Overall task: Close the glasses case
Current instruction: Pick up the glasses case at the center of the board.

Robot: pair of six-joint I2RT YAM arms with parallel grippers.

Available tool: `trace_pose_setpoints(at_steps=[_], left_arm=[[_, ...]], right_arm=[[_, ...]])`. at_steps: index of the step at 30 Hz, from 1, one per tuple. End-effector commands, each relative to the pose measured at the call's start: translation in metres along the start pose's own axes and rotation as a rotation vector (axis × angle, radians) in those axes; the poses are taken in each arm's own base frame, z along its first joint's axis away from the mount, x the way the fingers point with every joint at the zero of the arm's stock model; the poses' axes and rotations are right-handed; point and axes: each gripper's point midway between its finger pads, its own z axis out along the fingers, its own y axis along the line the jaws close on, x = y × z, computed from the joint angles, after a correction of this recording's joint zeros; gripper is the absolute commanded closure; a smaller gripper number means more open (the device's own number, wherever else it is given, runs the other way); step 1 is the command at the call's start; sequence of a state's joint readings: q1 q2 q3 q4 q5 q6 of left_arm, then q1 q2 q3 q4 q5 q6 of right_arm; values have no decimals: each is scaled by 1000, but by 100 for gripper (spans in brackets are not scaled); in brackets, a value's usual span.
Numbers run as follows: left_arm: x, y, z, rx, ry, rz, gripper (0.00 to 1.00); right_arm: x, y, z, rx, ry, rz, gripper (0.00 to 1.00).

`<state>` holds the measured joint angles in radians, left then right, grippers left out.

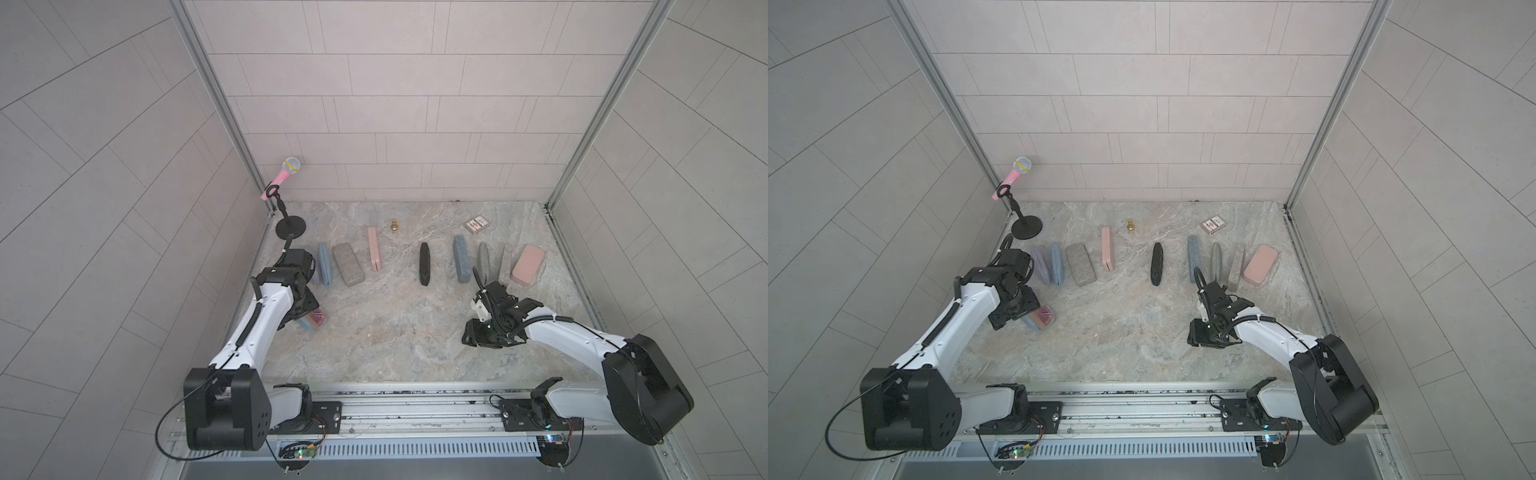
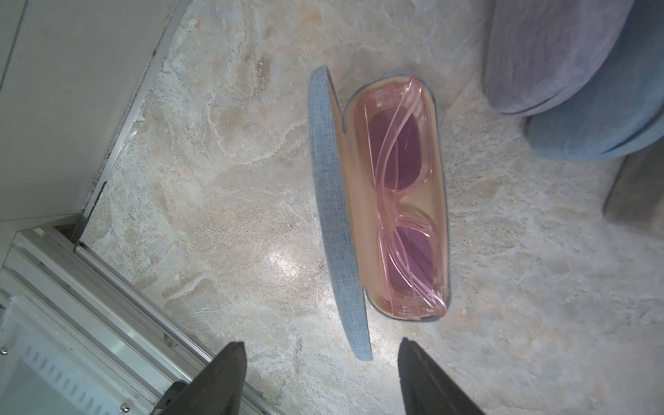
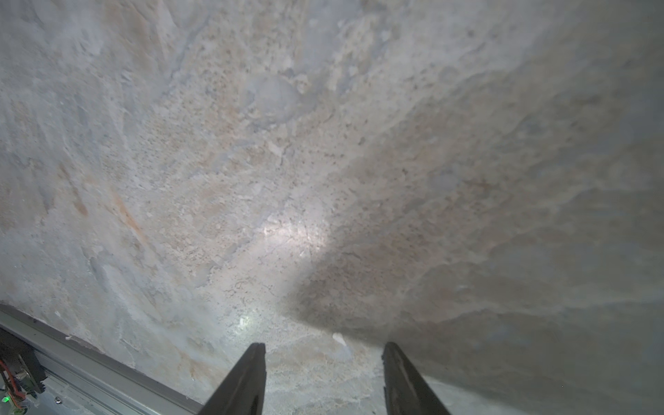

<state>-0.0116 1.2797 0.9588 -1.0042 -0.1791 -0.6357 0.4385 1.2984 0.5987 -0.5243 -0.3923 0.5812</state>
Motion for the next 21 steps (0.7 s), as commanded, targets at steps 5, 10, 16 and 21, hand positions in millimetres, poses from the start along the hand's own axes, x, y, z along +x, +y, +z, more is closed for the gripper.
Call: trace_pose_setpoints(at_steps=[5, 10, 16, 21], left_arm=[[5, -13, 32, -3, 106, 28, 30], [5, -17, 40, 2, 117, 31, 37], [9, -17, 45, 2, 128, 32, 49], [11, -17, 48, 0, 138, 32, 61]], right_arm=[[-12, 14, -2, -28, -9, -41, 46], [-12, 13, -2, -19, -8, -36, 46], [-11, 12, 1, -16, -5, -26, 47], [-12, 12, 0, -14, -8, -26, 47]])
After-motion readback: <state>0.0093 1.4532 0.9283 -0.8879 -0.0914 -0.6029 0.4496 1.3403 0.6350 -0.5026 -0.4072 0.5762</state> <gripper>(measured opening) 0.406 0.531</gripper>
